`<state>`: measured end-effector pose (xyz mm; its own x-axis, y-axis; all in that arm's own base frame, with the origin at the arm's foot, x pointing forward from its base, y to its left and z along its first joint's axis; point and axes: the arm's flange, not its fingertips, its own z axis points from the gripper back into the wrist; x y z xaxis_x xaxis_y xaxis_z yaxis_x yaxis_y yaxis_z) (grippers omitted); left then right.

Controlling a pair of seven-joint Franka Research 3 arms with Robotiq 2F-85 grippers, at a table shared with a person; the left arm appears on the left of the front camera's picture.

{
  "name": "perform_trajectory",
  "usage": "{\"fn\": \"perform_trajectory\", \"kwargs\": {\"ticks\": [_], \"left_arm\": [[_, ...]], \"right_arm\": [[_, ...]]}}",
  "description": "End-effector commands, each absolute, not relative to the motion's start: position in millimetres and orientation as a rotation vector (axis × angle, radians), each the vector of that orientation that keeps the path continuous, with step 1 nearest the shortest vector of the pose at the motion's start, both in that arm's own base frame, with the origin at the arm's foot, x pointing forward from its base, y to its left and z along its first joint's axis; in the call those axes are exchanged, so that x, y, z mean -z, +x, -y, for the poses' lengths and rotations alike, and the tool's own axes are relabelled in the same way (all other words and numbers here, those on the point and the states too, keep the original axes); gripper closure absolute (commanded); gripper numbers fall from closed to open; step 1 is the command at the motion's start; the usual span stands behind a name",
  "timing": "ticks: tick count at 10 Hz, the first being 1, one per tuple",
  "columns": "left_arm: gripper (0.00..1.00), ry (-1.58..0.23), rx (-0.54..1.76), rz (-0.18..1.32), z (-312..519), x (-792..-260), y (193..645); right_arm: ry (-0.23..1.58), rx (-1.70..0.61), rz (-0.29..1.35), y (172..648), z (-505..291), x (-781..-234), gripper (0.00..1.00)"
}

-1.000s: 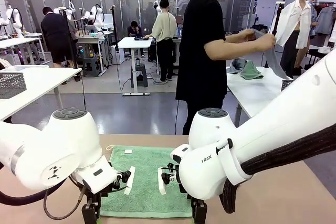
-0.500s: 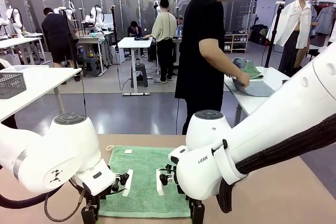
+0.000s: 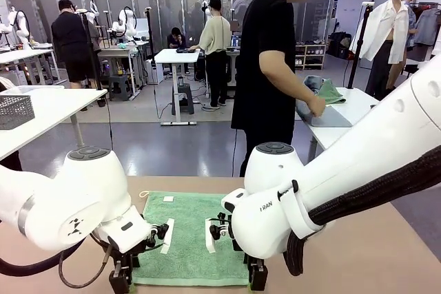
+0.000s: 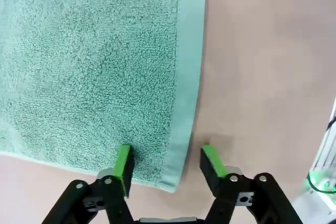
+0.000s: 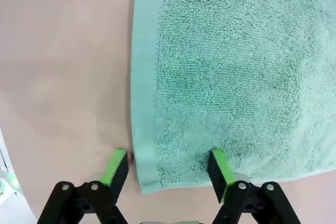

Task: Fold the towels and place them in the basket.
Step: When a person lays out a Towel with hook on the table, fold it in half twice.

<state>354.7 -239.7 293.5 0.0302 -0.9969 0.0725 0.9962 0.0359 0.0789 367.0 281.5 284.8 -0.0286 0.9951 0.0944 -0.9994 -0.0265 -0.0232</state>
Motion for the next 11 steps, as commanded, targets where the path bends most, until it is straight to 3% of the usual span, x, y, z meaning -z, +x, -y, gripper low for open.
{"fn": "perform_trajectory", "kwargs": {"ticks": [1,2,3,4,8,11], "left_arm": [[1.00,-0.013,1.548,0.122,226,-286,342],[1.00,-0.008,1.553,0.125,227,-286,340],[0.95,-0.007,1.558,0.124,226,-285,340],[1.00,-0.009,1.559,0.121,226,-284,341],[1.00,-0.014,1.546,0.137,228,-302,331],[1.00,0.015,1.534,0.150,230,-336,307]], "right_arm": [[0.045,-1.573,0.074,367,-283,-277,0.85],[0.043,-1.569,0.070,367,-282,-279,1.00],[0.039,-1.570,0.065,366,-283,-282,1.00],[0.038,-1.568,0.061,366,-283,-284,1.00],[0.030,-1.561,0.044,362,-284,-297,1.00],[0.013,-1.562,0.079,350,-285,-337,1.00]]}}
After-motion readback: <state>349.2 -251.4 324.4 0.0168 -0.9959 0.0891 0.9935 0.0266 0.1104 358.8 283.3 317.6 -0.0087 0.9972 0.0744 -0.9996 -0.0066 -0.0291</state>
